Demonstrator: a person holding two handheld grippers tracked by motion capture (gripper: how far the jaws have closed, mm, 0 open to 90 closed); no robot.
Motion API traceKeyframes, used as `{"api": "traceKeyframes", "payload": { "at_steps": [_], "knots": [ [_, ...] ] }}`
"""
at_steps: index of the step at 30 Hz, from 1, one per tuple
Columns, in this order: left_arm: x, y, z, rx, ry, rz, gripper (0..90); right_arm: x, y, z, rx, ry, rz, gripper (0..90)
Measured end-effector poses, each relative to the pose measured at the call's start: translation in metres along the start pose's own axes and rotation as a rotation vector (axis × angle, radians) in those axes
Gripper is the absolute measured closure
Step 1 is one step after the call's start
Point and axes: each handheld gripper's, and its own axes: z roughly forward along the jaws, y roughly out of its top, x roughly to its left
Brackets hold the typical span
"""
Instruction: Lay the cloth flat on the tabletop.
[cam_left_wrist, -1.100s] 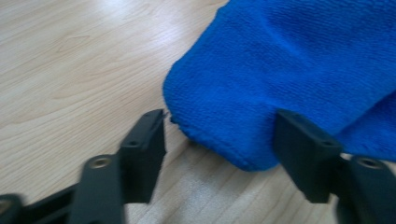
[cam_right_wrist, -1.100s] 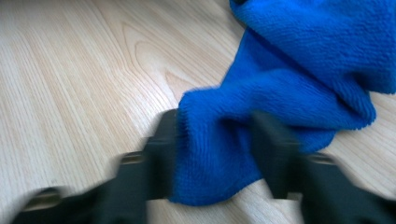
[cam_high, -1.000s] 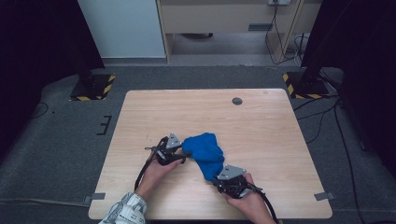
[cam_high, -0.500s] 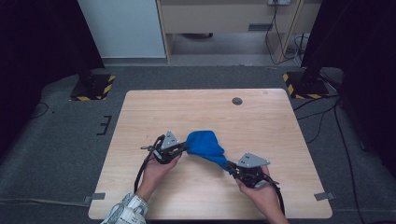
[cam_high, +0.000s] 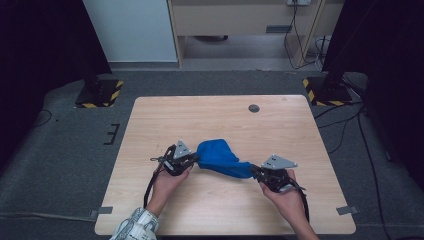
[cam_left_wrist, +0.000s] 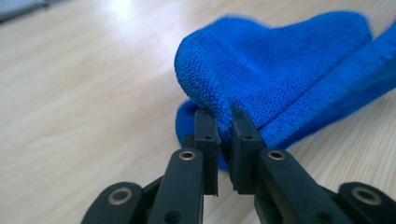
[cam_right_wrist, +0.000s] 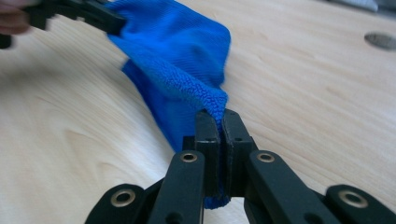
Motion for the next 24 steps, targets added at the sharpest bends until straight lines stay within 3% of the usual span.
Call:
{"api": "traceKeyframes", "payload": {
  "at_steps": [4,11,17,24],
  "knots": [
    [0.001,-0.005,0.007,0.022,-0.022,-0.012,77.3,-0.017,-0.005,0.017,0.037,-0.016,0.031,86.9],
    [-0.003,-0.005,0.011,0.006,-0.021,-0.006,39.7,-0.035,-0.009,0.029,0.081,-0.051,0.055,84.5],
    [-0.001,-0.002,0.0,-0.059,-0.031,-0.014,36.1,-0.046,-0.01,0.03,0.092,-0.092,0.073,82.3],
    [0.004,-0.002,-0.011,-0.118,-0.015,-0.038,40.5,-0.064,-0.012,0.03,0.096,-0.129,0.101,81.0]
  ]
}}
